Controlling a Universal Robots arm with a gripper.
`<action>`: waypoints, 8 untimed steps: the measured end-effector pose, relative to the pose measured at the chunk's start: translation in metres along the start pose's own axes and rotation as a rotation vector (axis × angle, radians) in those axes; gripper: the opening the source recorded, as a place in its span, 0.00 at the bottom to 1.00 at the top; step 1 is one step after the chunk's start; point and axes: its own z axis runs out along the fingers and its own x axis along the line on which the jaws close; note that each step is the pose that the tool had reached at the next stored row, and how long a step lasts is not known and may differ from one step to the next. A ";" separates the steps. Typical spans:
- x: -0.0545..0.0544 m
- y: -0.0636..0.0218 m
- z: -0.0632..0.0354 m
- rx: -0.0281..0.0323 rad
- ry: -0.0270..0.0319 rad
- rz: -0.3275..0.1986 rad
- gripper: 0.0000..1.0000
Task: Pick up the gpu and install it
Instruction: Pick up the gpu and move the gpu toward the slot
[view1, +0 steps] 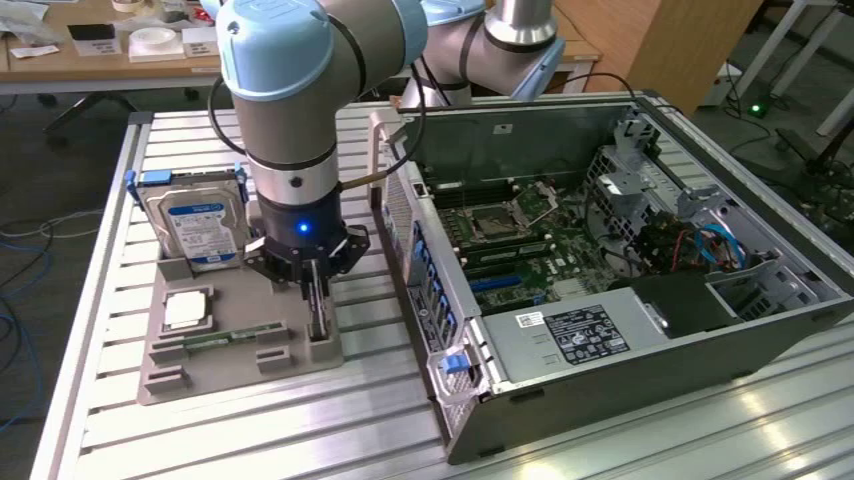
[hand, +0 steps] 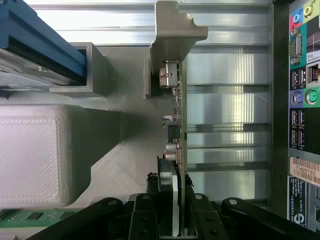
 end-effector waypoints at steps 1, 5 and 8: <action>0.000 0.0000 -0.0001 -0.0005 -0.0001 0.000 0.28; 0.000 0.0004 -0.0132 -0.0014 0.0000 0.000 0.28; 0.000 0.0010 -0.0271 -0.0016 0.0001 0.000 0.28</action>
